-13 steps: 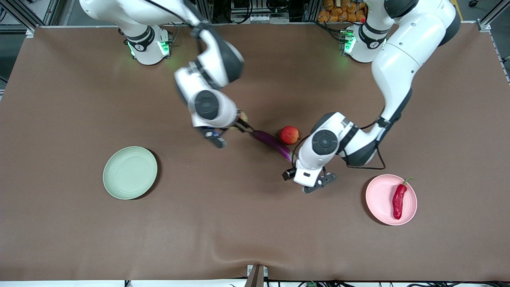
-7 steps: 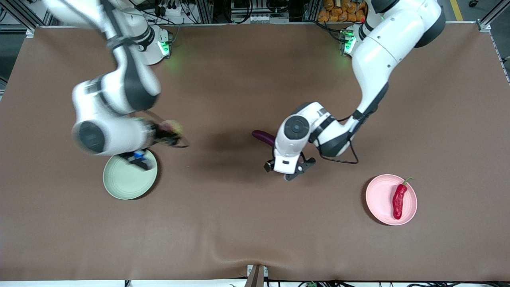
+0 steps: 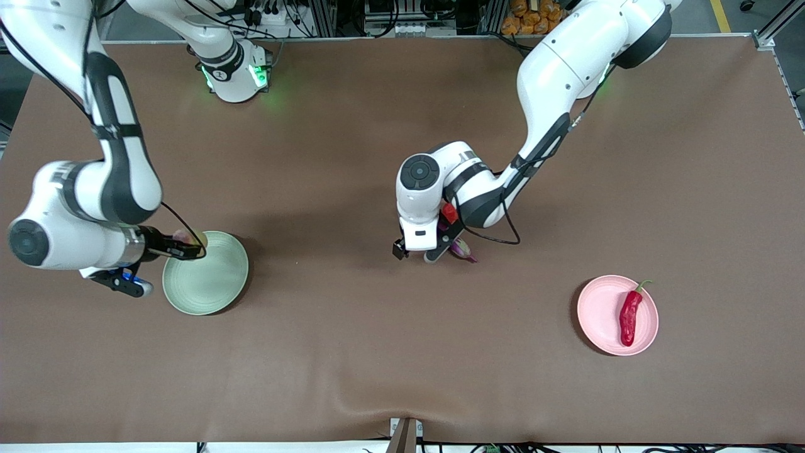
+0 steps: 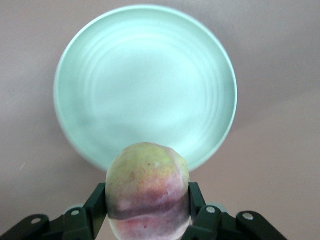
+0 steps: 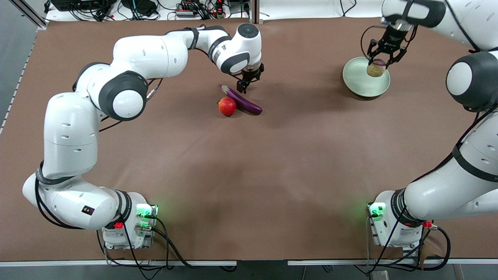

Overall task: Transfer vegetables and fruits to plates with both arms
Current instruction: 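Place the peach on the green plate while the left gripper grasps the eggplant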

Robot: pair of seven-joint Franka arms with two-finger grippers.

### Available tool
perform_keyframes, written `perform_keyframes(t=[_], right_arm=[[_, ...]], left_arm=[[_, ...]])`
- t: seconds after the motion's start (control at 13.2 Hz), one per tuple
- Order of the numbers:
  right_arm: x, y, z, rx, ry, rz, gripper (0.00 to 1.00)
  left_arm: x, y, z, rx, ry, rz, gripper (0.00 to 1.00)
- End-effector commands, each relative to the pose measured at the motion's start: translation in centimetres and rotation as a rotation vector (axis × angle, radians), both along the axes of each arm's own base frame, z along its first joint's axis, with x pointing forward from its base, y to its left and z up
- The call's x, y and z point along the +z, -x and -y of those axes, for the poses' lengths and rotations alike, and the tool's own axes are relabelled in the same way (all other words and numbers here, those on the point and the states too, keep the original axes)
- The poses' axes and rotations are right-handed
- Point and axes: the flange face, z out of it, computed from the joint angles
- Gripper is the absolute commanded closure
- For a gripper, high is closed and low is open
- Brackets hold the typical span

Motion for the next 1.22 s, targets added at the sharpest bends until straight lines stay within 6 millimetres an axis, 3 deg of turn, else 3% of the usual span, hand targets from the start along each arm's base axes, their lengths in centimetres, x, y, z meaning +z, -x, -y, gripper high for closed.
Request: perform_keyframes(t=[0.0,0.08,0.15,0.23,0.3,0.38,0.53,0.84,0.91,1.06,1.14], right_arm=[[-3.8,0.7,3.6,0.061,0.001,0.038,1.0],[-4.7,1.3,4.9,0.069,-0.005,0.043,1.0],[-5.3,1.7,5.0,0.073,-0.007,0.039,1.0],[-5.8,1.7,4.8,0.072,-0.009,0.032,0.89],[-6.4,1.8,4.7,0.07,-0.011,0.024,0.18],[-6.2,1.6,4.9,0.062,-0.013,0.025,0.0],[-4.9,1.3,3.9,0.068,-0.018,0.023,0.0],[2.8,-0.5,0.8,0.035,-0.127,-0.083,0.0],[4.7,-0.8,-0.6,0.0,-0.154,-0.107,0.0],[6.5,-0.9,-5.4,-0.08,-0.137,-0.146,0.0],[7.2,-0.7,-7.6,-0.119,-0.112,-0.148,0.0]], left_arm=[[-0.7,1.7,-1.5,0.068,-0.07,-0.025,0.0],[-0.6,2.5,-1.8,0.093,-0.092,-0.033,0.0],[-0.4,3.0,-2.1,0.114,-0.106,-0.038,0.0],[-0.2,3.2,-2.2,0.144,-0.115,-0.038,0.0],[-0.1,3.5,-2.1,0.178,-0.123,-0.041,0.0],[0.6,3.8,-1.9,0.189,-0.129,-0.043,0.0],[0.7,4.3,-1.8,0.199,-0.14,-0.062,0.0],[-1.2,4.6,-1.5,0.185,-0.126,-0.067,0.0],[-2.2,4.5,-1.4,0.175,-0.114,-0.068,0.0],[-3.1,4.3,-1.4,0.17,-0.091,-0.063,0.0],[-3.5,4.3,-1.3,0.166,-0.081,-0.063,0.06]])
